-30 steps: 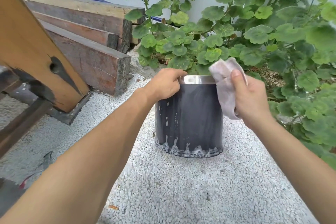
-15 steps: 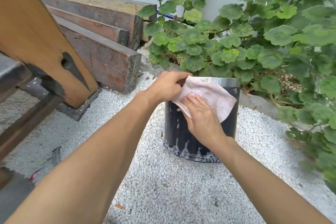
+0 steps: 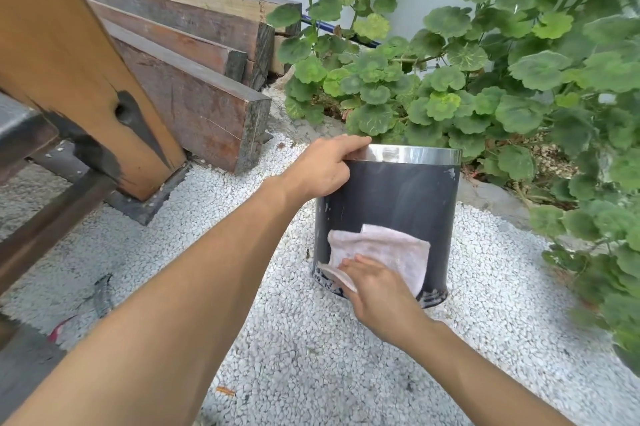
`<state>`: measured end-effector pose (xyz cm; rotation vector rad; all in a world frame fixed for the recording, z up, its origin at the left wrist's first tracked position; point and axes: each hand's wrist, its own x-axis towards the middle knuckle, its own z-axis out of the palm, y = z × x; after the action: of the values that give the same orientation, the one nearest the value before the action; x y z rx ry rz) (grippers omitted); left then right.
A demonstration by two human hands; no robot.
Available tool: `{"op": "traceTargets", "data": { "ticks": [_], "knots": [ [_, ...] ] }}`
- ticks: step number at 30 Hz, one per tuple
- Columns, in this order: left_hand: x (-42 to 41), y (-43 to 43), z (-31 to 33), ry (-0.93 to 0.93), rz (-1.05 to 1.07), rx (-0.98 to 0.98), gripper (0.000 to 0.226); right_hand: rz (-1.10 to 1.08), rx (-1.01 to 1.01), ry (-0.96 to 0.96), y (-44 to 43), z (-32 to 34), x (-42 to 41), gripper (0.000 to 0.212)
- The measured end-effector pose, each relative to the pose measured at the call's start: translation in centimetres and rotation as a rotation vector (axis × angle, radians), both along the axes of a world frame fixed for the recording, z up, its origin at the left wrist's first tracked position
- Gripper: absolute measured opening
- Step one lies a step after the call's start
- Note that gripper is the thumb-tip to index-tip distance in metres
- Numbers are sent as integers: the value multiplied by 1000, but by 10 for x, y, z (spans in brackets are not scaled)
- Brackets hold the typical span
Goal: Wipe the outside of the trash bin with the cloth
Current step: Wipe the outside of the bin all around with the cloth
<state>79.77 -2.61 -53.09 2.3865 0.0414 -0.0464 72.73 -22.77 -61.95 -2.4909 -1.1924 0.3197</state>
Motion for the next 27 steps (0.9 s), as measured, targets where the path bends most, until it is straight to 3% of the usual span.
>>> {"op": "traceTargets", "data": {
  "ticks": [3,6,11,13,15,18,20,22,25,27],
  "knots": [
    [0,1,1,-6,-3,-9,77,-35,-56,168,-5,6,-11,37],
    [1,2,-2,16,-19,-23,80,-214,-20,430,-12,17,-7,40],
    [-3,9,-6,39,-20,-1,85,-717,434,896,-21,72,28,44],
    [-4,11,-6,69,21,-27,82,-807,663,938,-22,94,47,42],
    [-7,12,-6,80,46,-64,83,-812,861,845,-17,116,64,37],
    [-12,13,-4,86,20,-76,89,-714,899,348,-2,130,81,46],
    [-15,14,-5,85,-5,-79,84,-558,783,-39,14,126,82,39],
    [-15,18,-6,95,2,-67,79,-401,632,-286,31,105,77,21],
    [-16,22,-6,73,7,-50,60,-211,366,-414,52,56,73,36],
    [-16,23,-8,71,-15,-25,63,-99,219,-473,58,28,67,35]
  ]
}}
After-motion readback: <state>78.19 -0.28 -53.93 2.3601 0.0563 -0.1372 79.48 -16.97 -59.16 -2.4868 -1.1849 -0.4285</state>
